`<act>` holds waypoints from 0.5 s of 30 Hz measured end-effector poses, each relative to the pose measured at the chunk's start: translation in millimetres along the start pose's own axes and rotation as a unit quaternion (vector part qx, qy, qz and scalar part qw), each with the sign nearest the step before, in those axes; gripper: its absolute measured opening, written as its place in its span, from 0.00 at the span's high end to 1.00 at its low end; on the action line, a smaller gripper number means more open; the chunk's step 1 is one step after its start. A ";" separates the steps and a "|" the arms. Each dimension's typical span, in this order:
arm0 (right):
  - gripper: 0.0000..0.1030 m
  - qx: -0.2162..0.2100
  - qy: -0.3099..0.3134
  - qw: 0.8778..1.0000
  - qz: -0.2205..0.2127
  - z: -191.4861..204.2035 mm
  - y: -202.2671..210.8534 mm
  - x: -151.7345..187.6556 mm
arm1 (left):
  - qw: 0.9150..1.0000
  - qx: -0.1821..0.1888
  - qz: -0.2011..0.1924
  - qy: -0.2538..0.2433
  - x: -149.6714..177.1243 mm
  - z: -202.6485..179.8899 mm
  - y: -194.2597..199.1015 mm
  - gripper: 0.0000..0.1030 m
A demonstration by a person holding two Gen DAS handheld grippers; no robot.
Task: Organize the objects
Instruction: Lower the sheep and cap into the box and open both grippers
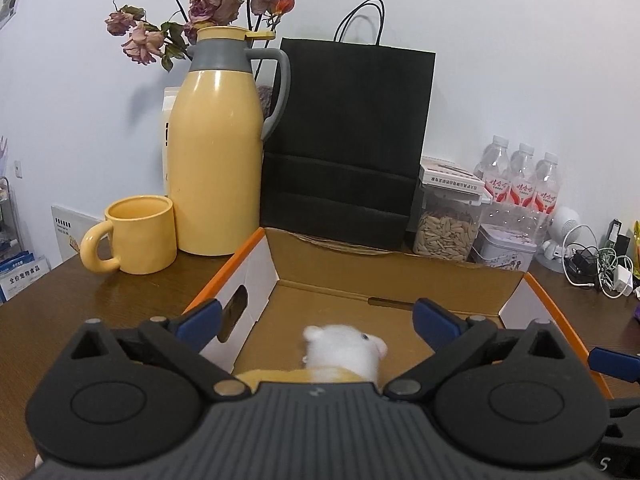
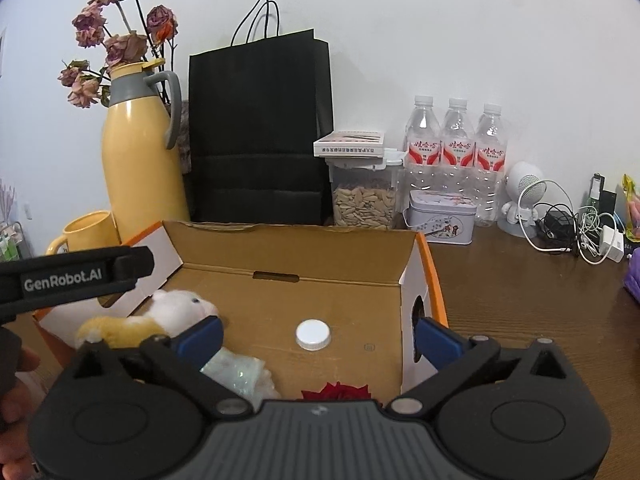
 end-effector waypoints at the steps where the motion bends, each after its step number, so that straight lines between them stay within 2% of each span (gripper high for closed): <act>1: 0.00 0.000 0.000 1.000 0.000 -0.4 0.0 0.1 | 1.000 0.000 0.001 0.000 0.4 -0.1 0.2 0.00; 8: 0.00 0.003 0.000 1.000 -0.008 -1.0 7.4 -2.7 | 1.000 0.007 -0.004 0.000 -2.0 -2.3 7.5 0.00; 15: 0.00 0.001 0.008 1.000 -0.028 3.6 27.6 -8.6 | 0.999 0.018 -0.036 0.007 -14.2 -2.1 33.7 0.00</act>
Point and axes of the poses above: each gripper's, at about its wrist camera, not at the fingertips, and y roughly against the way its jaws point, z to its left, x to its underside, the point moved 10 cm from there along -y, roughly the way its jaws point, and after that the axes turned 2 degrees about y, right-handed, at the moved point
